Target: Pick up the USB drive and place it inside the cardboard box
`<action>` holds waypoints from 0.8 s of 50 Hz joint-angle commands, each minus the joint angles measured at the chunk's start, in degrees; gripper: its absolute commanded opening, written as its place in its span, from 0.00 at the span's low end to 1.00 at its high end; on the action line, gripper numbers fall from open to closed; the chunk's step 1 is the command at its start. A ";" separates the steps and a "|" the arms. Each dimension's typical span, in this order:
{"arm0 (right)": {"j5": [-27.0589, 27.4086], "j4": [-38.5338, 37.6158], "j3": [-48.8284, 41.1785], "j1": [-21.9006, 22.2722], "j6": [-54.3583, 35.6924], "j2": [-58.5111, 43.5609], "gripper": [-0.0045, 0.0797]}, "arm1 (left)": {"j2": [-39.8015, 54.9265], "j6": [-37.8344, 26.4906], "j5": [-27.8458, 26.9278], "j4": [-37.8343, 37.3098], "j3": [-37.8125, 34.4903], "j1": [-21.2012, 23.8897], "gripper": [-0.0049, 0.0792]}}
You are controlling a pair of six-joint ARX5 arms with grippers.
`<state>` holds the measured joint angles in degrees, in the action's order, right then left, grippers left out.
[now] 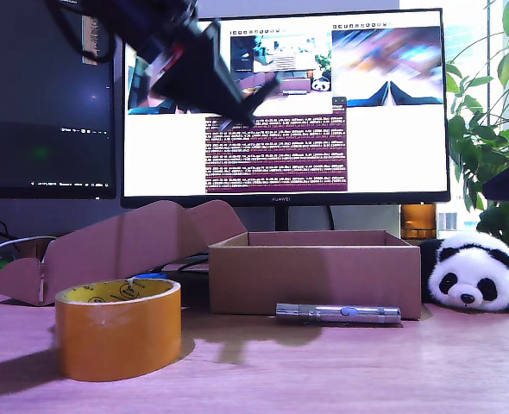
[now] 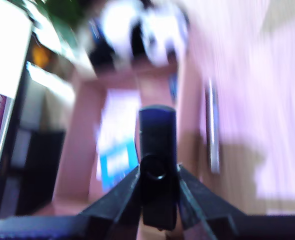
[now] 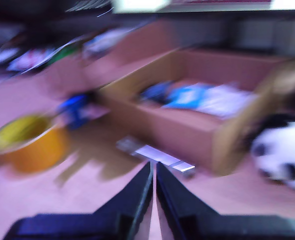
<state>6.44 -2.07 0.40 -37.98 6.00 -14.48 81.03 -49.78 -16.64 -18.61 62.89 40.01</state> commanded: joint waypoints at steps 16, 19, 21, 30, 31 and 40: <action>2.36 -1.49 -0.02 -0.15 0.20 -0.33 0.04 | 1.92 11.76 -2.64 8.44 0.26 -1.29 0.17; 3.23 -1.44 -0.02 -0.15 0.17 -0.33 0.04 | 2.58 12.68 -2.64 8.61 0.26 -1.38 0.17; 3.39 -1.46 -0.02 -0.15 0.17 -0.33 0.04 | 3.10 13.53 -2.64 9.03 0.26 -1.38 0.17; 6.88 -1.29 -0.02 -0.15 -0.04 -0.33 0.04 | 6.43 18.34 -2.62 12.66 0.26 -1.38 0.17; 7.02 -1.27 -0.04 -0.15 -0.04 -0.33 0.04 | 6.86 18.60 -2.62 13.33 0.26 -1.38 0.17; 7.28 0.09 -0.02 -0.15 -0.13 -0.33 0.04 | 11.04 21.99 -2.62 20.09 0.26 -1.38 0.17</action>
<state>13.50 -2.09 0.40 -37.98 5.98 -14.48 90.80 -28.62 -19.07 -0.51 62.89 38.79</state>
